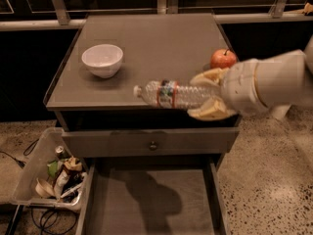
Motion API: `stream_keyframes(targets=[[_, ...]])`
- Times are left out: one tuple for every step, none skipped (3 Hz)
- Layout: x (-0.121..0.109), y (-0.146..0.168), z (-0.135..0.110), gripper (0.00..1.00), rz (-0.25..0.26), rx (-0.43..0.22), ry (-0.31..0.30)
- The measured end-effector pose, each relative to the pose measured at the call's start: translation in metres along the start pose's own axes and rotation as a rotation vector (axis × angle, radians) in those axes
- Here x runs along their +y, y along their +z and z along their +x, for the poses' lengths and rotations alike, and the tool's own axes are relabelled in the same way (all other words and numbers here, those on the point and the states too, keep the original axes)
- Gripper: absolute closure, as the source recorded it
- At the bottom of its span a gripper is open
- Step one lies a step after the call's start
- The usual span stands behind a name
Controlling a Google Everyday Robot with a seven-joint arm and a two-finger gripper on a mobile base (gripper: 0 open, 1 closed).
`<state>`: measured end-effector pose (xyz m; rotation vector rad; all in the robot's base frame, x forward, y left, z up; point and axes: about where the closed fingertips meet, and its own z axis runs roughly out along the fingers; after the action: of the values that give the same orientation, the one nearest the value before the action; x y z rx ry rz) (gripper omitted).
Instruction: Pick water bottle from middle drawer and place on counter
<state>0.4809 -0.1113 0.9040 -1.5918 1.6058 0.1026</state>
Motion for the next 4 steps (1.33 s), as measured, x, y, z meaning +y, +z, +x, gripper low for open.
stream_keyframes(targets=[[-0.063, 0.022, -0.019, 1.00, 0.037, -0.009, 0.034], [-0.108, 0.051, -0.034, 1.00, 0.055, -0.033, 0.126], [-0.127, 0.069, -0.037, 1.00, 0.093, -0.039, 0.224], [-0.130, 0.087, -0.020, 1.00, 0.116, -0.035, 0.345]])
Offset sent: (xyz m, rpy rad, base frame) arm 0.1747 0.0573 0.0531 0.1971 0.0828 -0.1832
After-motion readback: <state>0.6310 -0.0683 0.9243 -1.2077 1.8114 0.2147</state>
